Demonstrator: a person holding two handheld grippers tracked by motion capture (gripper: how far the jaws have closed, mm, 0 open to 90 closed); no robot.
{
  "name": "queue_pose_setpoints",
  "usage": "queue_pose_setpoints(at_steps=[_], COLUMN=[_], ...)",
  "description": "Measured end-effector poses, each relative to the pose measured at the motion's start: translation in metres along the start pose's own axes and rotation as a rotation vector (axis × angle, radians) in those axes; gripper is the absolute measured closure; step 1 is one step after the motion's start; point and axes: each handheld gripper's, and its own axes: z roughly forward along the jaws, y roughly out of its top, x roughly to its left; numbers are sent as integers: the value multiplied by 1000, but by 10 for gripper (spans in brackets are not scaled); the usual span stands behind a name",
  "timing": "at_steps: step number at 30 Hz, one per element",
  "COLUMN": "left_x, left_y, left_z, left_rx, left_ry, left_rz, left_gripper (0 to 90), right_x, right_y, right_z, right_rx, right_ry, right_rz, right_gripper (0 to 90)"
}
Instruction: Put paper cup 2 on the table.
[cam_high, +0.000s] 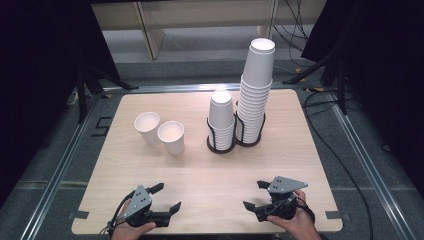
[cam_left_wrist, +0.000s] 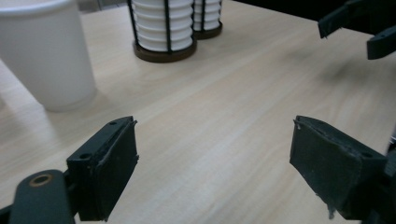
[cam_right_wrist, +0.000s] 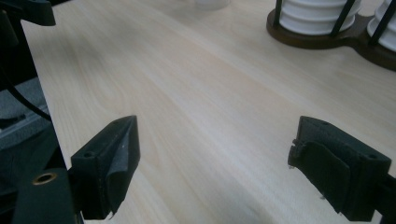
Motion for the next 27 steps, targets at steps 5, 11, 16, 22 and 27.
queue_pose_setpoints(at_steps=[5,11,16,22,27], left_x=[-6,-7,-5,-4,-5], left_y=[0,-2,-2,-2,-2], left_z=[0,5,6,7,8], left_rx=[16,74,81,75,70], left_ry=[-10,-6,9,8,3], left_rz=[17,41,36,32,32], left_gripper=[144,144,144,144,144], right_x=[7,10,9,9,9], right_y=[-8,-12,-11,-11,-11], right_z=[0,2,3,4,4], right_rx=[77,139,148,149,152], right_ry=[-8,-7,-11,-4,-4], right_rz=[-11,-17,-19,-13,-15], right_gripper=[156,157,157,158,158])
